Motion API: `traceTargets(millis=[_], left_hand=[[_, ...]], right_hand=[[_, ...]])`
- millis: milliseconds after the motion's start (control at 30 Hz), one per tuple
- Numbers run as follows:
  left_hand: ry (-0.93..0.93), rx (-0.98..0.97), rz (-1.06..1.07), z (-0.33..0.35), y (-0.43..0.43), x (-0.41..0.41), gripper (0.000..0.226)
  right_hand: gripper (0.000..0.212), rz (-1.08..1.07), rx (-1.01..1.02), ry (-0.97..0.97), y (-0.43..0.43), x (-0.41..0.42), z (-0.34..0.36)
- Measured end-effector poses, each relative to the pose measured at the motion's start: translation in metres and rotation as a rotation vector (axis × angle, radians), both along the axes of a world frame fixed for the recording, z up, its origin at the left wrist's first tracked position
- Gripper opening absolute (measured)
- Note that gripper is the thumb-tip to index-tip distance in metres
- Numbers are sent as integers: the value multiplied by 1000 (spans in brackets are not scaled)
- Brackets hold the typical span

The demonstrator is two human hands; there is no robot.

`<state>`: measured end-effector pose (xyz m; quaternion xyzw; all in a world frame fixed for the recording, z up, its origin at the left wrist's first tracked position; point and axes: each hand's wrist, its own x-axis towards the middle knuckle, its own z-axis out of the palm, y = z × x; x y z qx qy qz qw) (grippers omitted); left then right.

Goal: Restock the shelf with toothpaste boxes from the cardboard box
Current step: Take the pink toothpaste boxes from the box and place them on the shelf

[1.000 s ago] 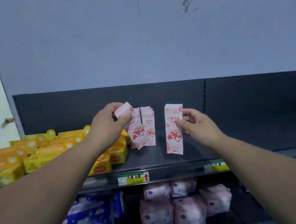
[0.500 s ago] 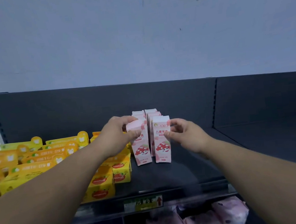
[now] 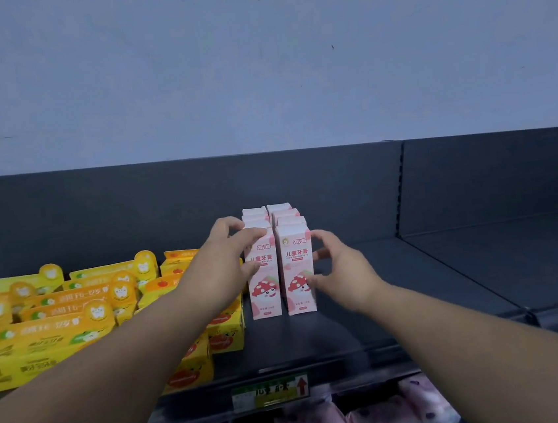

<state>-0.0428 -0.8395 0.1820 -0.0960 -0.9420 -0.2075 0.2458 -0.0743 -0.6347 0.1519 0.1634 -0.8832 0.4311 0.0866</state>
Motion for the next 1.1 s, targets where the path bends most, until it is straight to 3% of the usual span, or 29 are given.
traceTargets(millis=[267, 500, 800, 1100], left_hand=[[7, -34, 0, -3, 0, 4, 62], [147, -53, -93, 2, 32, 19, 58], [44, -37, -324, -24, 166, 46, 62], [-44, -63, -568, -50, 366, 104, 62]], right_hand=[[74, -32, 70, 18, -7, 7, -3], [74, -175, 161, 26, 32, 25, -6], [69, -482, 271, 109, 140, 79, 0], [71, -759, 357, 5, 333, 192, -20]])
